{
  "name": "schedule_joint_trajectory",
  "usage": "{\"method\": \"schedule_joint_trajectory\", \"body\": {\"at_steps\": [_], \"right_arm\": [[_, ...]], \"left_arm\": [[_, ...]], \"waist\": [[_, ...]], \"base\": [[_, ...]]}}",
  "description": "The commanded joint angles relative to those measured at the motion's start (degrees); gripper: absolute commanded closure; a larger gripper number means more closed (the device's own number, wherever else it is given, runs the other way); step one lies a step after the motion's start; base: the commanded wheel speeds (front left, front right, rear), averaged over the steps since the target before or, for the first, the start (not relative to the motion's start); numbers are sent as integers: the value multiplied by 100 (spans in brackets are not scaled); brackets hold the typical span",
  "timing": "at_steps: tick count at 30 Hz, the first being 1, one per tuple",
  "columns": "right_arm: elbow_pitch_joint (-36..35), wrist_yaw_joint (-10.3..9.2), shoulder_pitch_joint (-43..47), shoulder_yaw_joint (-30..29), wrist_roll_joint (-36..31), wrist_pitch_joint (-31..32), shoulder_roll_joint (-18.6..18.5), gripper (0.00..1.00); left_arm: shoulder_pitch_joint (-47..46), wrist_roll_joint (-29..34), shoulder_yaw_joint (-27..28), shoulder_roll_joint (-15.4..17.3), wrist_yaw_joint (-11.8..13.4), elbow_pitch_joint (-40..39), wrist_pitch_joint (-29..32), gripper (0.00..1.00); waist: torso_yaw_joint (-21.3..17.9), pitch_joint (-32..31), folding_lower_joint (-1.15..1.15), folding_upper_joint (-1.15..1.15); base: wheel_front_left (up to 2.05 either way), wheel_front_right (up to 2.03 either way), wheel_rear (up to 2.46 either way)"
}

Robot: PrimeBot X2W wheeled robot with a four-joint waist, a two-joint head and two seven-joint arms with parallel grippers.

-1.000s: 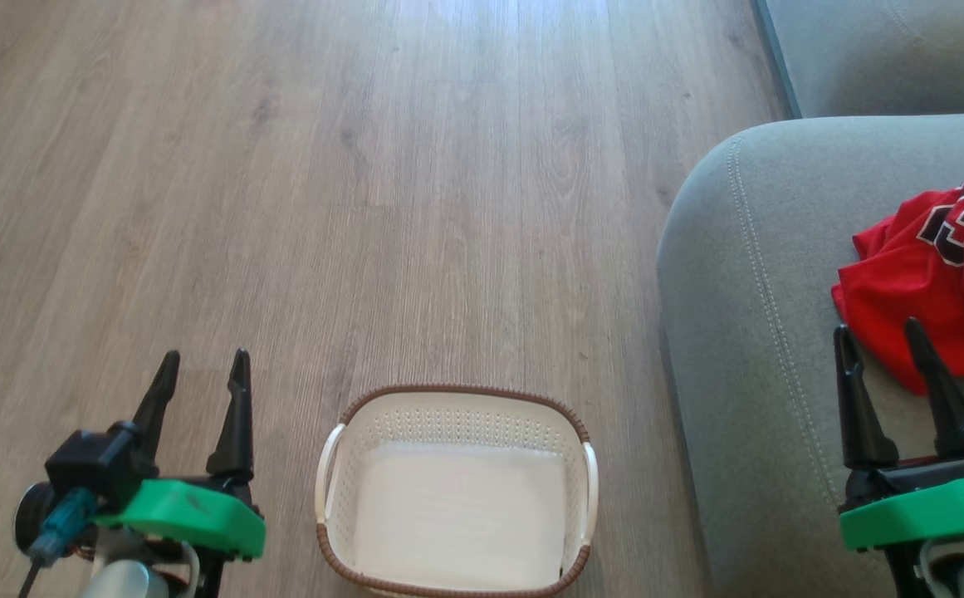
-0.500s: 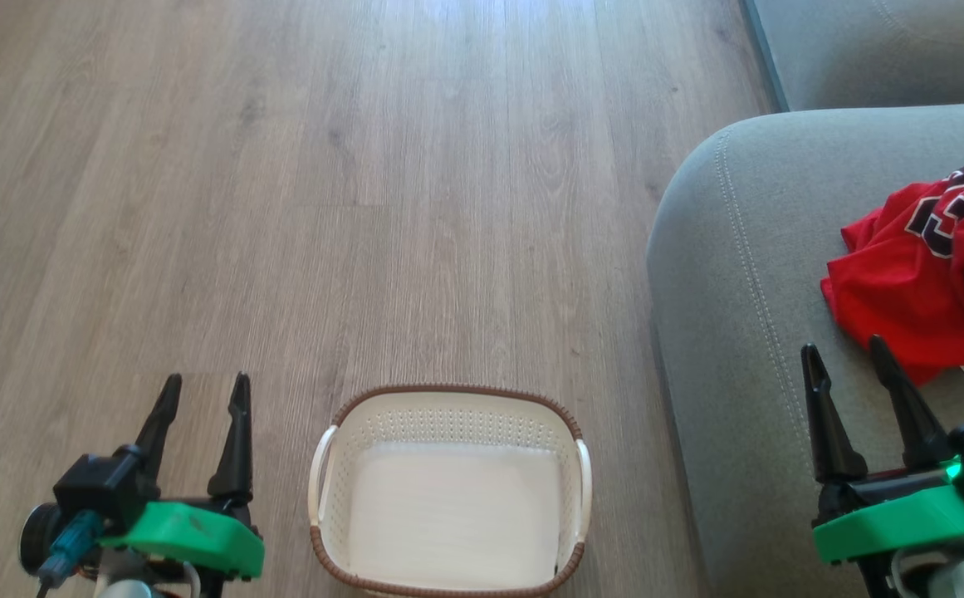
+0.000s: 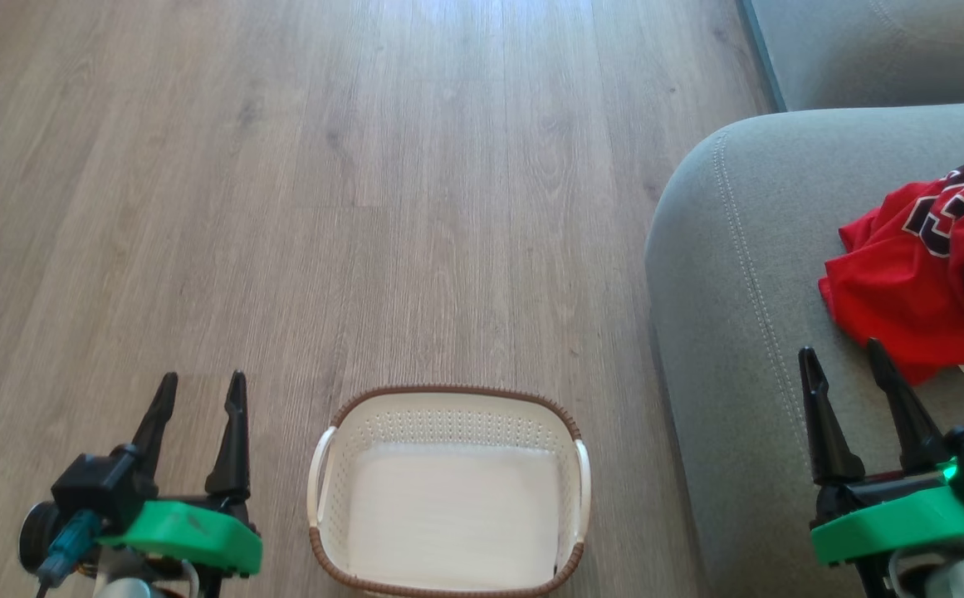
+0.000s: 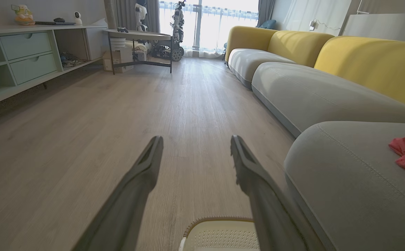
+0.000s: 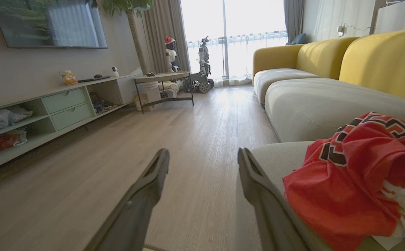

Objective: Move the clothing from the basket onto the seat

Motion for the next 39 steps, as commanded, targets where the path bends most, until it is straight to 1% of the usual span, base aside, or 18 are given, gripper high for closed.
{"method": "schedule_joint_trajectory", "body": {"at_steps": [1,4,5,8,39], "right_arm": [[-164,41,-191,103,-16,-65,-119,0],[-159,41,-192,115,-15,-68,-112,0],[29,-3,1,12,1,-1,5,100],[261,-6,31,52,42,7,55,100],[551,5,-266,-28,1982,440,142,100]], "left_arm": [[-144,70,287,22,-40,-134,-71,0],[-138,89,341,-31,-99,-91,-71,0],[3,66,53,-94,-92,72,3,100],[46,26,-5,-168,-99,283,25,100],[-165,-1726,491,-423,-397,424,521,100]], "waist": [[2,5,0,0],[2,6,0,0],[1,5,0,0],[-1,5,0,0],[-66,7,0,0]], "base": [[0,0,0],[0,0,0],[0,0,0],[0,0,0],[0,0,0]]}}
